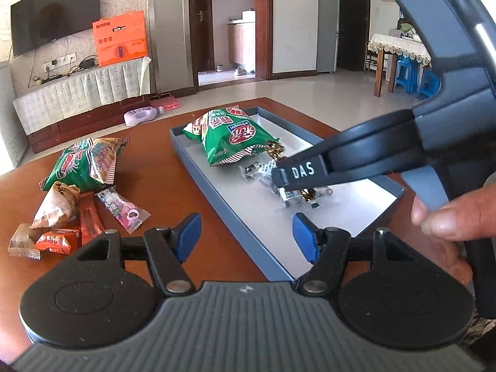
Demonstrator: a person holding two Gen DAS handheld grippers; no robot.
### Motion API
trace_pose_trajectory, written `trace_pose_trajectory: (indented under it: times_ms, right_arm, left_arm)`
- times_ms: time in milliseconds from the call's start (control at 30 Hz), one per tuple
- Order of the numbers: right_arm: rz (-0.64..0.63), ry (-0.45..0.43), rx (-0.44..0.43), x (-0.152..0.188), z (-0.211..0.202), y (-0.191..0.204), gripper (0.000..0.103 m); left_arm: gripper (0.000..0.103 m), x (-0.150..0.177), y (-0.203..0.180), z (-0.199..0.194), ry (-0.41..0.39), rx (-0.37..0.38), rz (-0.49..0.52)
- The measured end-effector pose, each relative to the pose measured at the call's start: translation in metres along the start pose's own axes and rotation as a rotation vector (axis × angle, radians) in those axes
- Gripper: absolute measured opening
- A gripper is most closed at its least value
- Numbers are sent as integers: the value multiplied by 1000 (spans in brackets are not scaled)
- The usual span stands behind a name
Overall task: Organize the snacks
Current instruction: 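Open both grippers to release the candies into the tray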
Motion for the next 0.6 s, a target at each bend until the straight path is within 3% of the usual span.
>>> trace_pose_trajectory:
  times_ms: [600]
  right_arm:
    - [38, 13, 12, 4, -7, -7, 28]
  left_arm:
    - [70, 13, -3, -3, 1, 41, 36]
Point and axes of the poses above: each gripper's, at about its wrist camera, not at the fingertips, and z roughly the way its jaws point, y to its left, x to its underside, the point moved 3 cm from there along z, roughly the way its jaws point, and after that the axes turned 2 degrees about -y, right-handed, at the moved point
